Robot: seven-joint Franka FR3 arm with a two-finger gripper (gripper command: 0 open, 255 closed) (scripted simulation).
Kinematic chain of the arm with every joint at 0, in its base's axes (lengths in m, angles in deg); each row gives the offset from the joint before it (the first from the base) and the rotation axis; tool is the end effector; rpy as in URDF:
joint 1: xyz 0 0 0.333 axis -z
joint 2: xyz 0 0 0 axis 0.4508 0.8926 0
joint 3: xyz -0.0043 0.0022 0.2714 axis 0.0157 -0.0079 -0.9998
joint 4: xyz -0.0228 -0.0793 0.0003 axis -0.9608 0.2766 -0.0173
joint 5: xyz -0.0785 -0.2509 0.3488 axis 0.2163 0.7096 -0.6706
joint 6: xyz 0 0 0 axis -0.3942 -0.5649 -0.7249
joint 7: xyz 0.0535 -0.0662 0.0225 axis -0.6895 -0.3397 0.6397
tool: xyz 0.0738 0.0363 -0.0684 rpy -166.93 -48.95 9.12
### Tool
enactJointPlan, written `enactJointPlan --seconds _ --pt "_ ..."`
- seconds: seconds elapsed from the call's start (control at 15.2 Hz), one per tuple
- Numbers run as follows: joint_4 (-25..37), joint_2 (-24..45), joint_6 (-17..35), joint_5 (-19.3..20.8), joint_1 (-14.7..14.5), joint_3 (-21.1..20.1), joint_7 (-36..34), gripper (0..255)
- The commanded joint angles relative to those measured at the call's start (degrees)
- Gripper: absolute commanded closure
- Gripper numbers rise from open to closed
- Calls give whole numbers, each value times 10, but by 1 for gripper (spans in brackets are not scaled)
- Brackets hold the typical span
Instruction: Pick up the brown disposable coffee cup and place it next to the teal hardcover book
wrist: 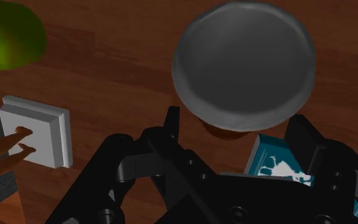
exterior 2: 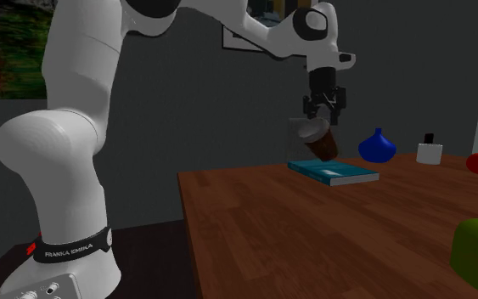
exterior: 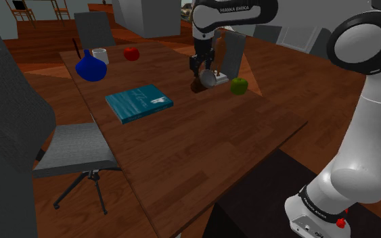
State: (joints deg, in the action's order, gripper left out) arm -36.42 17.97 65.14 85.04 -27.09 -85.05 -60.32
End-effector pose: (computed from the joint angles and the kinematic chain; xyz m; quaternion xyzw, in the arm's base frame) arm 0.6787 0.0521 0.4569 0.9965 0.0573 -0.0070 0.0598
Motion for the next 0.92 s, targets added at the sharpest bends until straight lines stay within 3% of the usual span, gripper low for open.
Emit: enactJointPlan --seconds 0.0,0.26,0.4,0.86 --pt "54 48 -7 4 -5 0 -3 255" --pt "225 172 -53 13 -16 4 1 255" --pt "366 263 -101 16 -25 7 8 255" --pt "278 244 -34 16 -20 6 -1 255"
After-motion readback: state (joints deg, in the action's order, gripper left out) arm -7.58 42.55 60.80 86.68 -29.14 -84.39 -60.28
